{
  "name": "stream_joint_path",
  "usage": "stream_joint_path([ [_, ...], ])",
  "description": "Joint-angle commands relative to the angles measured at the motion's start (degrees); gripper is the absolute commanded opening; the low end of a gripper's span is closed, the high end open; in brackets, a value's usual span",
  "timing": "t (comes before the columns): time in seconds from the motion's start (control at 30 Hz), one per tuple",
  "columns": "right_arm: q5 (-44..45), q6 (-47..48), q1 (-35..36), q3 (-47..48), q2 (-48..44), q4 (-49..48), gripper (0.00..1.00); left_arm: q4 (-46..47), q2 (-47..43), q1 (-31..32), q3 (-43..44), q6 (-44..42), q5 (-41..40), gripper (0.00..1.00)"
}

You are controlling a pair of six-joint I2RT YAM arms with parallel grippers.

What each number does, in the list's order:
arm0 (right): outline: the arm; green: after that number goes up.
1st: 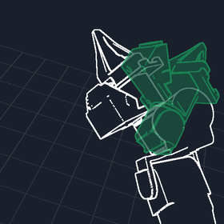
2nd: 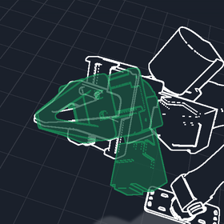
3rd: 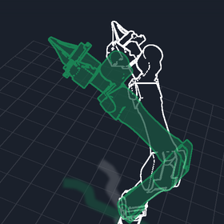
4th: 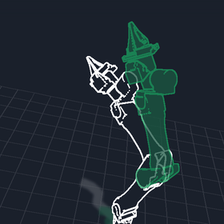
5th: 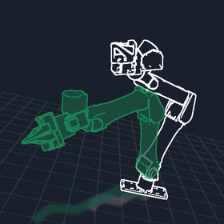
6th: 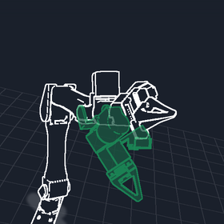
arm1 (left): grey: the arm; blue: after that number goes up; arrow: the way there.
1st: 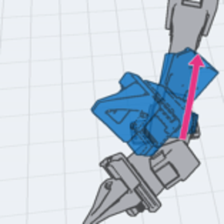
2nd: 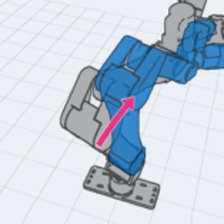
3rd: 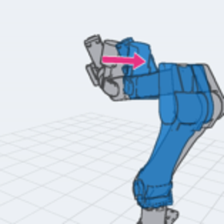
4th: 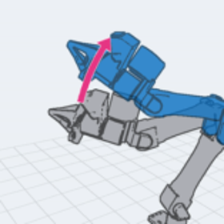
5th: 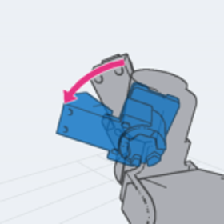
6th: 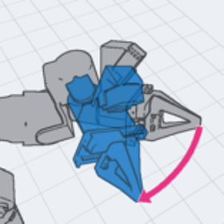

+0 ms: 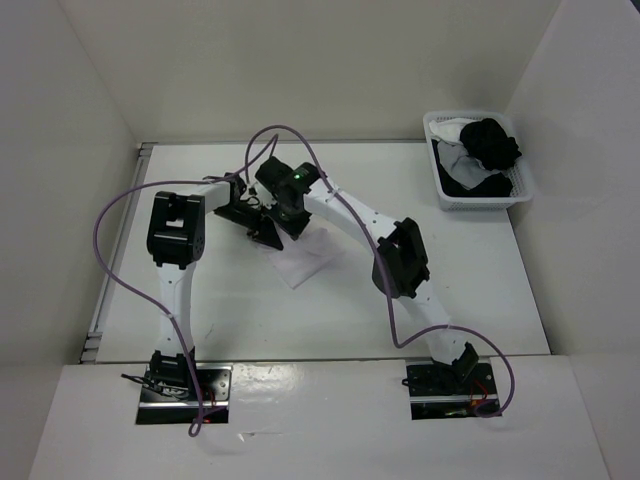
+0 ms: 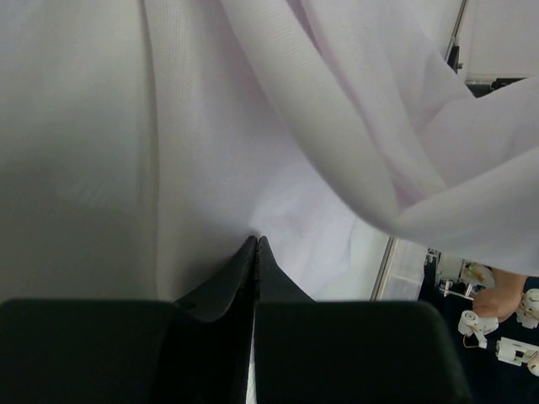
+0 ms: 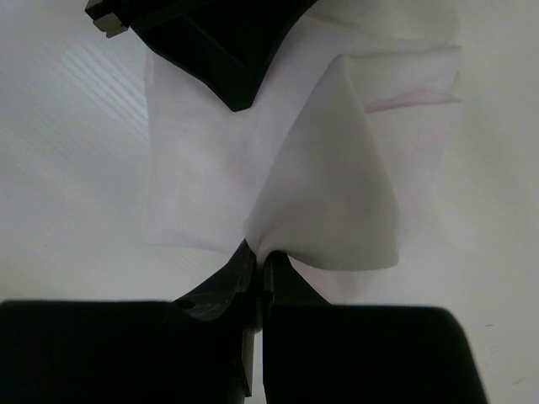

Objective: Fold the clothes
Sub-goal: Fold the tank top

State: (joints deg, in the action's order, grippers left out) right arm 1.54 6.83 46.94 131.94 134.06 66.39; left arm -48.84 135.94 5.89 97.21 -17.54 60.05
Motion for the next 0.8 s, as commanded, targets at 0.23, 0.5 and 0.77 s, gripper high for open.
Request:
stream_joint_path([
  [0.23, -0.22, -0.94, 1.14, 4.12, 2.0, 1.55, 0.01, -2.4, 5.9, -2.81, -1.14, -2.85, 1.21, 0.0],
  [0.5, -0.75, -0.94, 2.8, 7.45, 3.22, 3.13, 0.05, -3.63, 6.44, -3.34, -0.09, -3.38, 1.21, 0.0],
  [0.77, -0.75, -0.94, 4.48, 12.9, 8.14, 5.06, 0.12, -3.63, 6.44, -3.34, -0.09, -3.38, 1.74, 0.0],
])
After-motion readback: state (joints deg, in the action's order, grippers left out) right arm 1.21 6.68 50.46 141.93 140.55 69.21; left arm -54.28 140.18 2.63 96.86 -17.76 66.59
